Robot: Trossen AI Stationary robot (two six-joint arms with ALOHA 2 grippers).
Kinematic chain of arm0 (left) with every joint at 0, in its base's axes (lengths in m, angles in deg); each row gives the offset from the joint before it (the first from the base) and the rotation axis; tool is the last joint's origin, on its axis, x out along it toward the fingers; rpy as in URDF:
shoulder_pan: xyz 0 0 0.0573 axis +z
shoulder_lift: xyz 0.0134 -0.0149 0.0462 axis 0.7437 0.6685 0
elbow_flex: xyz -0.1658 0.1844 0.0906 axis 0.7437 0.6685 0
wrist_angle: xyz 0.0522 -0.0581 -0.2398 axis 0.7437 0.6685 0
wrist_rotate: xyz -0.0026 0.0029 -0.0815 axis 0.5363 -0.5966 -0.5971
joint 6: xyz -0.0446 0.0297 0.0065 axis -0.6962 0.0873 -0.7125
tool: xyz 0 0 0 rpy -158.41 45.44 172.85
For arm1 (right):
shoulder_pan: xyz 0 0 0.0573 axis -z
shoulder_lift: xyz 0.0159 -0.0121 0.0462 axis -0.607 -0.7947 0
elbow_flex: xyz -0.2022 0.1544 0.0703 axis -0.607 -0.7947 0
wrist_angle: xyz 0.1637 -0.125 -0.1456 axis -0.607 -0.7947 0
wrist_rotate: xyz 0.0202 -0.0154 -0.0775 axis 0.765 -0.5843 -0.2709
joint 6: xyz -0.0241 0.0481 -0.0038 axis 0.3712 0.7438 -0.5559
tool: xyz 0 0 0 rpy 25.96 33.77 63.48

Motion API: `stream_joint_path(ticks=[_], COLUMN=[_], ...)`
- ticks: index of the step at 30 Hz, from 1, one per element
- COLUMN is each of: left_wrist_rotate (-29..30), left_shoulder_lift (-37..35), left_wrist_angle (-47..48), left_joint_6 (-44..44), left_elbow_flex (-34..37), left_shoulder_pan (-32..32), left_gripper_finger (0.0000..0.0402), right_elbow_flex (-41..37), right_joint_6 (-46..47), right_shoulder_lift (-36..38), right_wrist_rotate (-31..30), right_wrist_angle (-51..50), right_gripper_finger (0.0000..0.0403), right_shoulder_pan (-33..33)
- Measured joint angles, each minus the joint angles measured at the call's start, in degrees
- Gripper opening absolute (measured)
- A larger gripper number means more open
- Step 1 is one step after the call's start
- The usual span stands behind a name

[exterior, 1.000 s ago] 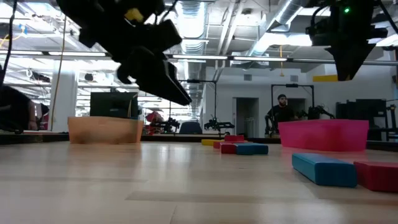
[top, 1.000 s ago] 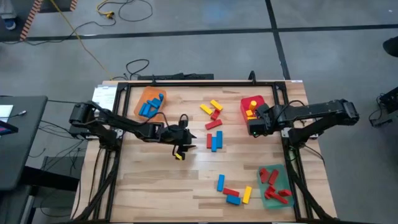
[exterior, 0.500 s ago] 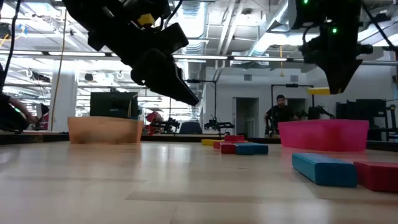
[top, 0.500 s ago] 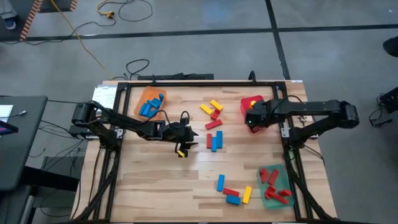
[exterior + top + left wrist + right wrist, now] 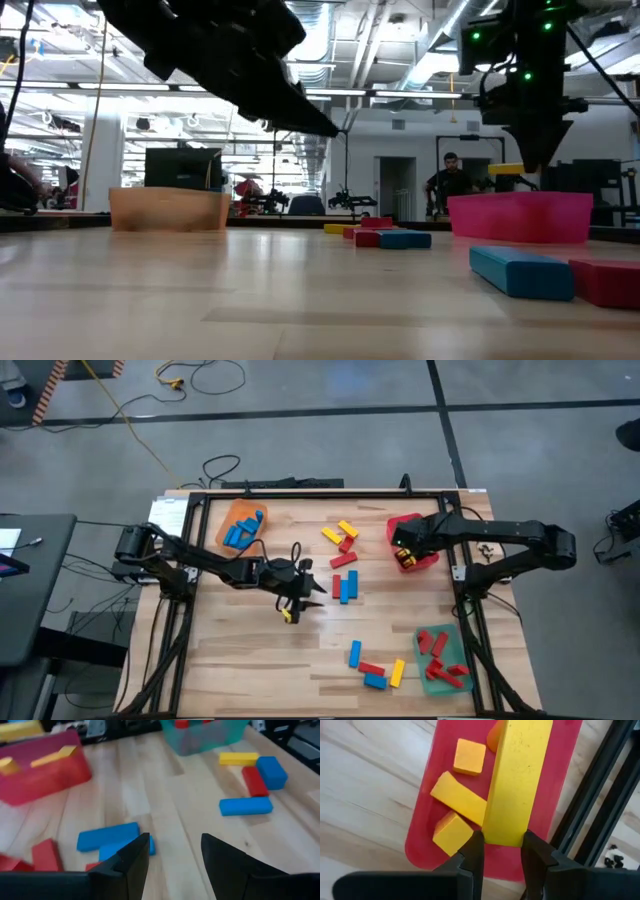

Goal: Sort blocks
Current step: Put the yellow rectangle block into the red bin, then put the red rectangle block into the green bin

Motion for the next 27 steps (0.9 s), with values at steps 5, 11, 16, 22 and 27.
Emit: stream_joint_path(ticks=[5, 11, 16, 22, 27], left_wrist_rotate=[-1.15, -1.13, -1.10, -1.04, -0.98], left_shoulder_lift=[-0.01, 0.00, 0.00, 0.00, 0.00], left_wrist_angle=[-1.89, -1.84, -2.24, -2.72, -3.61], left_joint_6=[0.94, 0.04, -0.44, -0.40, -0.35], left_elbow_flex=[0.00, 0.00, 0.00, 0.00, 0.00], left_shoulder_pan=[-0.75, -0.83, -0.83, -0.89, -0.91], left_gripper_finger=[0.0174, 0.0174, 0.0174, 0.0174, 0.0174], right_elbow_flex=[0.00, -0.02, -0.02, -0.02, -0.02], right_joint_6=[-1.49, -1.57, -1.42, -1.40, -1.38], right_shoulder_lift=[-0.01, -0.01, -0.01, -0.01, -0.01], right_wrist_rotate=[0.90, 0.90, 0.90, 0.89, 0.88], right_wrist_angle=[-0.03, -0.13, -0.23, 0.52, 1.61], right_gripper_finger=[0.0122, 0.0168, 0.0196, 0.0209, 0.0209], right_shoulder_pan=[1.14, 1.33, 1.33, 0.78, -1.90])
